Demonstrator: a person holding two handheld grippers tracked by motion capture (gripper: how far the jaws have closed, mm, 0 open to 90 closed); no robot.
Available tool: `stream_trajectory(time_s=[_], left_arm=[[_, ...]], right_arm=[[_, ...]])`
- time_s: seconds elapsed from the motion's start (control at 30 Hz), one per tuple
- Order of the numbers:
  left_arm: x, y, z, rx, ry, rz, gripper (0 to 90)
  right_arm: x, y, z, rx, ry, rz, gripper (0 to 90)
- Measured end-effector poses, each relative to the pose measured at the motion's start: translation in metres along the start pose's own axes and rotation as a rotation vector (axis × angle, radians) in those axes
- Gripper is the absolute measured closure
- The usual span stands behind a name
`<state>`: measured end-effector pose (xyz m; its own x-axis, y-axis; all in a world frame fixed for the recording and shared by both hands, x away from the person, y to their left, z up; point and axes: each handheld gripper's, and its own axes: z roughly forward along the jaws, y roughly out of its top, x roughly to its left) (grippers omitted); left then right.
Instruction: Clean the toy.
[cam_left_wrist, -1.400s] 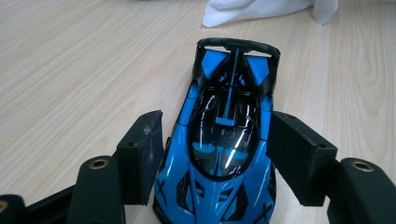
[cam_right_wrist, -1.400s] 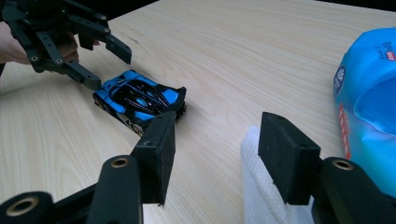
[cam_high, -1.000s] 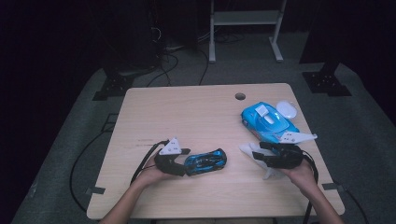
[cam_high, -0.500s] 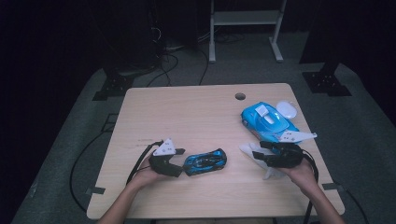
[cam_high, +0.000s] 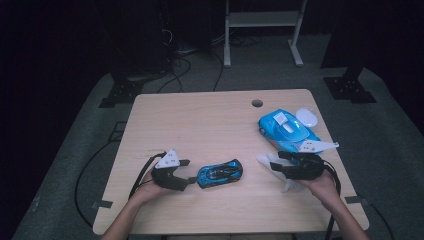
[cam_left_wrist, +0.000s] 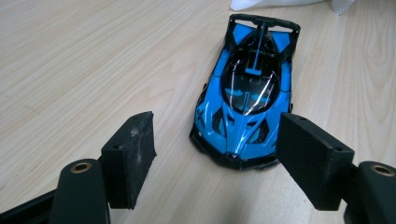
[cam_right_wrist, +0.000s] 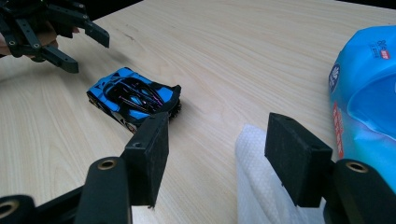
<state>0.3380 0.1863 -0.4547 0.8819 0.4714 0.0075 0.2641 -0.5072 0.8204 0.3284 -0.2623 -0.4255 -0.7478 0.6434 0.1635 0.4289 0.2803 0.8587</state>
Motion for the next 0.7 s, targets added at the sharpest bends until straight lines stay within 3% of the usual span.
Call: stream_trajectory(time_s=[0.43, 0.7], left_arm=[[0.002, -0.014, -0.011, 0.002, 0.015, -0.032, 24.6], [0.006, -0.025, -0.018, -0.030, 0.036, -0.071, 20.8]], right_arm=[[0.002, 0.000, 0.001, -0.005, 0.004, 0.000, 36.4], [0.006, -0.003, 0.007, -0.020, 0.015, 0.003, 33.0]])
